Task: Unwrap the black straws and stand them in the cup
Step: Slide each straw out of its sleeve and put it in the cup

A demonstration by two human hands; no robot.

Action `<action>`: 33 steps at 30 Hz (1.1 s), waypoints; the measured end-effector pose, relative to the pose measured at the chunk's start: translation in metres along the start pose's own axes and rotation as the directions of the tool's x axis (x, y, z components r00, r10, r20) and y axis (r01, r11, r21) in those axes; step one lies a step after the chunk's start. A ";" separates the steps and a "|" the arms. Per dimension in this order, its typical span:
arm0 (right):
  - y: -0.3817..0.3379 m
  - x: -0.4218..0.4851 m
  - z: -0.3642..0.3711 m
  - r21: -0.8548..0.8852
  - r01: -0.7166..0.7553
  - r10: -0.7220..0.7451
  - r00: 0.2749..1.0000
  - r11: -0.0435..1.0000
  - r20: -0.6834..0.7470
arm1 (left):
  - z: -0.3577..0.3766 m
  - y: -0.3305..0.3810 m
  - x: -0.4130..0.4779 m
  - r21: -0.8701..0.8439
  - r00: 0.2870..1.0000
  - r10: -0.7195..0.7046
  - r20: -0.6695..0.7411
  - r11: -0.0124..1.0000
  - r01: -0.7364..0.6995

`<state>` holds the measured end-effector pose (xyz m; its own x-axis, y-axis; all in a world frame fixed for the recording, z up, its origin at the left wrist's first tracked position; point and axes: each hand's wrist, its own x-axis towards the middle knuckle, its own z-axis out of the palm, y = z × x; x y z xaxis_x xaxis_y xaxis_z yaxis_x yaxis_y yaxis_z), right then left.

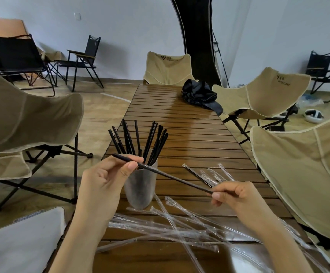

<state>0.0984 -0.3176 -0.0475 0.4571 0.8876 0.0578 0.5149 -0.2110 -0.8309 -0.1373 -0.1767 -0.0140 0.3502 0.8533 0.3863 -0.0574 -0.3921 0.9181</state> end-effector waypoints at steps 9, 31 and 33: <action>0.013 -0.001 -0.002 -0.224 -0.173 0.159 0.984 0.959 -0.082 | -0.033 0.006 0.004 -0.284 0.941 -0.124 -0.316 0.958 0.031; -0.012 0.012 0.040 -0.287 0.143 -0.176 0.980 0.947 -0.094 | 0.003 0.007 -0.001 -0.105 0.999 0.019 0.048 0.994 -0.014; -0.011 0.013 0.042 -0.302 0.154 -0.183 0.981 0.941 -0.070 | 0.011 0.006 -0.003 -0.026 0.990 0.026 0.141 0.999 -0.023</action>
<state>0.0683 -0.2868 -0.0607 0.4052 0.8802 0.2473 0.7734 -0.1858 -0.6061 -0.1285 -0.1856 -0.0105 0.4765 0.7859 0.3941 -0.0895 -0.4026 0.9110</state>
